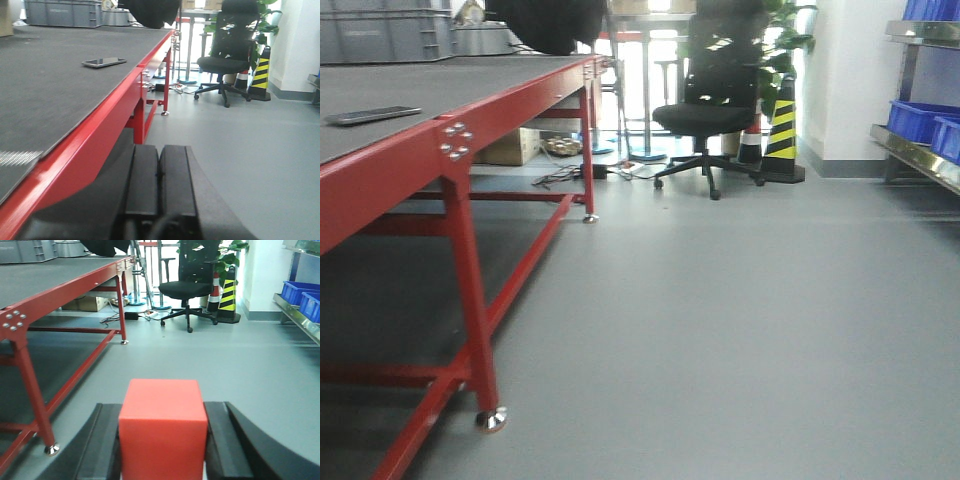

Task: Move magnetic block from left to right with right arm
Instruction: 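Drive the base away from the table holding the cube in the right gripper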

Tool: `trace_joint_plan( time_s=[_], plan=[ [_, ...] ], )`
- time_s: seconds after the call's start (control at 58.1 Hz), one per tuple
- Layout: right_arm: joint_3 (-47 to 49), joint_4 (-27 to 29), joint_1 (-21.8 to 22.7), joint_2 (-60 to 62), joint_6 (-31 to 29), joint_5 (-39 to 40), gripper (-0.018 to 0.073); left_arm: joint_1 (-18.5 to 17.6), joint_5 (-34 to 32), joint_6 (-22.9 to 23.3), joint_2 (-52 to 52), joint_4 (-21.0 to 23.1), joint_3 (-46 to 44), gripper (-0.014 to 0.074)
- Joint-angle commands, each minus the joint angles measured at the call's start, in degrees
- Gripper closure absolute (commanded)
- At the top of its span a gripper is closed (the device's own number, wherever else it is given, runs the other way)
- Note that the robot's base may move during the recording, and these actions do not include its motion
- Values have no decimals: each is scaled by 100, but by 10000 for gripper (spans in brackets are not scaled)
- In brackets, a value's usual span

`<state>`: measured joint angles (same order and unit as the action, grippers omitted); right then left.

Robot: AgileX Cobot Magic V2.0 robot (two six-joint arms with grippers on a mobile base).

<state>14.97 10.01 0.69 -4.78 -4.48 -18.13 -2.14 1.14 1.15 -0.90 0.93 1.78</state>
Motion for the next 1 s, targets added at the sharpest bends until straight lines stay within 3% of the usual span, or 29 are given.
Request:
trace_joint_plan(
  time_s=[0.0,0.982],
  plan=[
    [167,25,13,-62,-4,458,179,-42,-473,6,-41,36,59,713],
    [167,25,13,-62,-4,458,179,-42,-473,6,-41,36,59,713]
  ],
)
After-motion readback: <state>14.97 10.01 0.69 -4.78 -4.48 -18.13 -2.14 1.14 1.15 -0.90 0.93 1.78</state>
